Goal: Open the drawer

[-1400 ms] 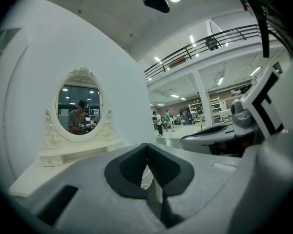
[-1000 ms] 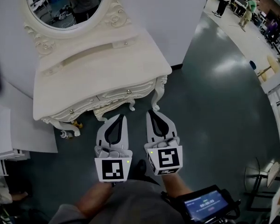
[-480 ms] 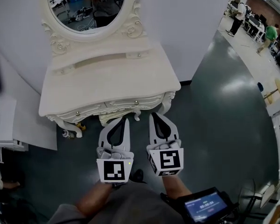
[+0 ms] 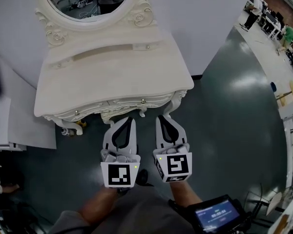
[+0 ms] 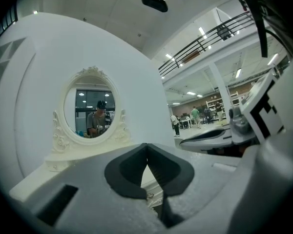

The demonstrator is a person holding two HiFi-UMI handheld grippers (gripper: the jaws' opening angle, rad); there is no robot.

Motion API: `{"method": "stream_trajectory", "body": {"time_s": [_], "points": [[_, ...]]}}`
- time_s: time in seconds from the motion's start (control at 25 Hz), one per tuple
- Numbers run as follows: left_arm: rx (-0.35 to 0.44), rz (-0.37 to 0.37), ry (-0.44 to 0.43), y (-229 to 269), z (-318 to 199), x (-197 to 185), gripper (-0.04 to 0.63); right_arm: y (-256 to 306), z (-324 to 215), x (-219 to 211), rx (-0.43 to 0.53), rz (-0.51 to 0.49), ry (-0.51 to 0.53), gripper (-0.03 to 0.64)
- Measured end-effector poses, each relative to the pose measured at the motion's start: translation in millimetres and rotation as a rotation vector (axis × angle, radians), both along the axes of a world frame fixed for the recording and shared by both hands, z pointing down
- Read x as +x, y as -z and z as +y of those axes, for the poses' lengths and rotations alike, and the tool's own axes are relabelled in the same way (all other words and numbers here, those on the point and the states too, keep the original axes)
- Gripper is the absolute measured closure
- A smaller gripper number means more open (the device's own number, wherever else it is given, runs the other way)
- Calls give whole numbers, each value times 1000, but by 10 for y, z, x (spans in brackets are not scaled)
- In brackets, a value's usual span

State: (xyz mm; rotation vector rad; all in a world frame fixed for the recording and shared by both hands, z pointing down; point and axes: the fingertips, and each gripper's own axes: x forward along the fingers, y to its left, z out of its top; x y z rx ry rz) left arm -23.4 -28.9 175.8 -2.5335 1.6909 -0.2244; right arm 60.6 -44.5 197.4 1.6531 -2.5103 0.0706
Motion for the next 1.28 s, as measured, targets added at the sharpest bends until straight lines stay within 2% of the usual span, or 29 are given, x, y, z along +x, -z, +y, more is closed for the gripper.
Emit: {"method": "stream_trajectory", "body": {"time_s": [0.16, 0.32, 0.68, 1.04, 1.28], "points": [[-44, 3, -16, -215, -184, -13, 580, -300, -124, -89, -61, 12, 18, 601], [-89, -30, -38, -492, -372, -40, 580, -616, -311, -136, -104, 26, 11, 601], [-203, -29, -43, -1397, -857, -131, 580, -1530, -765, -210, -226, 44, -5, 601], [-306, -14, -53, -2111, -975, -191, 580, -2310, -910, -270, -325, 63, -9, 601], [-332, -11, -33, -2358, -1088, -351, 580, -2550, -1038, -365, -351, 47, 11, 588]]}}
